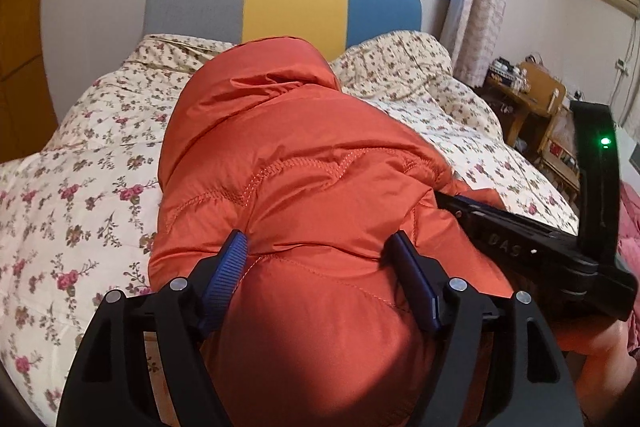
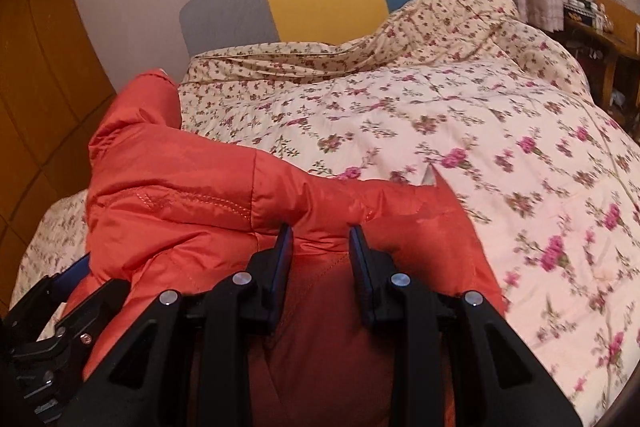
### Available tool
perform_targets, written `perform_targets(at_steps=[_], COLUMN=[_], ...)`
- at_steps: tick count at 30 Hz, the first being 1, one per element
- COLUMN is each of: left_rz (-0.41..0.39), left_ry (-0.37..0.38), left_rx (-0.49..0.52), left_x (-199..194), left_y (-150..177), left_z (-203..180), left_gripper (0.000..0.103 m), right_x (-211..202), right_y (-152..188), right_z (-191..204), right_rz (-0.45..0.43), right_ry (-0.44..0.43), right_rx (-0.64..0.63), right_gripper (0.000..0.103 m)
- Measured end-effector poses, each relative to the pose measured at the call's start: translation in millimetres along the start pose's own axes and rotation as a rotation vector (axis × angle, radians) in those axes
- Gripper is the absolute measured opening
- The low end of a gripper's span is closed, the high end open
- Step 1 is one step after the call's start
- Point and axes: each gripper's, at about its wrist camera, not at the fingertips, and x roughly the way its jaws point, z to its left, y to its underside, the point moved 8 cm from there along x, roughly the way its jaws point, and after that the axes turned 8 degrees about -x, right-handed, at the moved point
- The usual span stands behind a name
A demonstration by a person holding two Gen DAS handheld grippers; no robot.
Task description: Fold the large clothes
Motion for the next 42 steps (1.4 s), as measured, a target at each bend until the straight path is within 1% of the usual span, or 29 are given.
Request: perform_targets(at_steps=[2,5,7,8,10,11,13,14,16,18,19,22,25,29,32,34,36,37,38,39,41,42], left_rz=[-0.015,-0.009,0.039,0.068,0.077,0.069,0.038,0.041,0.096,0.093,0.091,0.081,0.044,0.034,0.047,0.068,0.076,0.072,0.068,0.066,0.08,0.085], left_ry=[-0.005,-0.009,-0.013,-0.015,-0.026,-0.046,-0.115,-0.145,-0.196,-0.237,-0.242,-0.218,-0.228,-0.236,-0.234,-0.225,-0.206,-0.203,-0.205,-0.213,-0.237,-0.241], left_rx=[-0.016,-0.01,-0.012,-0.032,-0.075,-0.086,-0.086,-0.086,-0.079,-0.052,-0.047,-0.075,-0.068,-0.065,-0.054,-0.054,-0.083,-0.104,-0.131,-0.133,-0.093,-0.089], left_x=[0.9,-0.4,-4.7,-7.1,-8.7,-8.2,-0.3,7.1,31.9,44.2,49.0,55.2,59.9,62.8,56.4,49.2,37.1,32.0,27.9,28.4,36.9,40.3], left_y=[0.1,-0.4,-6.0,-13.2,-27.0,-36.5,-56.4,-61.3,-60.6,-56.9,-53.5,-47.3,-41.6,-39.4,-41.1,-40.7,-40.8,-40.3,-40.3,-40.5,-42.4,-43.2], left_z=[2.9,1.0,-3.1,-5.1,-5.1,-4.7,-0.6,1.8,8.4,15.3,19.5,29.3,33.9,34.2,31.2,30.3,30.3,30.5,31.1,30.3,28.7,29.7], left_gripper=[0.073,0.073,0.076,0.078,0.079,0.08,0.091,0.091,0.092,0.098,0.1,0.1,0.1,0.1,0.1,0.1,0.1,0.1,0.1,0.1,0.1,0.1], right_x=[8.3,8.8,9.4,8.7,7.3,6.1,4.1,3.5,3.3,3.7,3.7,6.0,8.9,9.0,1.4,-15.7,-27.6,-29.6,-26.4,-22.4,-5.2,2.0], right_y=[1.4,4.0,4.9,5.1,4.2,4.0,3.8,3.6,3.7,3.0,3.1,2.9,3.1,4.0,1.6,-6.0,-13.9,-18.8,-22.6,-25.1,-26.2,-25.7], right_z=[0.2,-2.5,-5.8,-6.2,-6.3,-6.0,-6.5,-6.6,-7.2,-6.1,-5.2,-3.3,-2.4,-2.7,-5.4,-12.5,-20.0,-25.2,-27.8,-28.3,-23.8,-20.1], right_rz=[0.008,0.003,0.001,0.0,-0.002,-0.004,-0.01,-0.012,-0.01,-0.006,-0.004,0.002,-0.001,0.006,0.019,-0.013,-0.045,-0.044,-0.027,-0.01,0.05,0.06], right_ry=[-0.018,-0.018,-0.029,-0.031,-0.022,-0.016,-0.008,-0.006,0.0,0.009,0.015,0.026,0.022,0.007,-0.038,-0.07,-0.055,-0.044,-0.042,-0.041,-0.017,-0.004], right_rx=[0.007,0.017,0.038,0.042,0.039,0.036,0.034,0.034,0.036,0.029,0.024,0.013,0.012,0.017,0.033,0.067,0.092,0.107,0.115,0.114,0.059,0.025], right_gripper=[0.028,0.028,0.028,0.028,0.028,0.028,0.029,0.029,0.029,0.029,0.029,0.029,0.029,0.03,0.031,0.033,0.033,0.034,0.034,0.034,0.034,0.034])
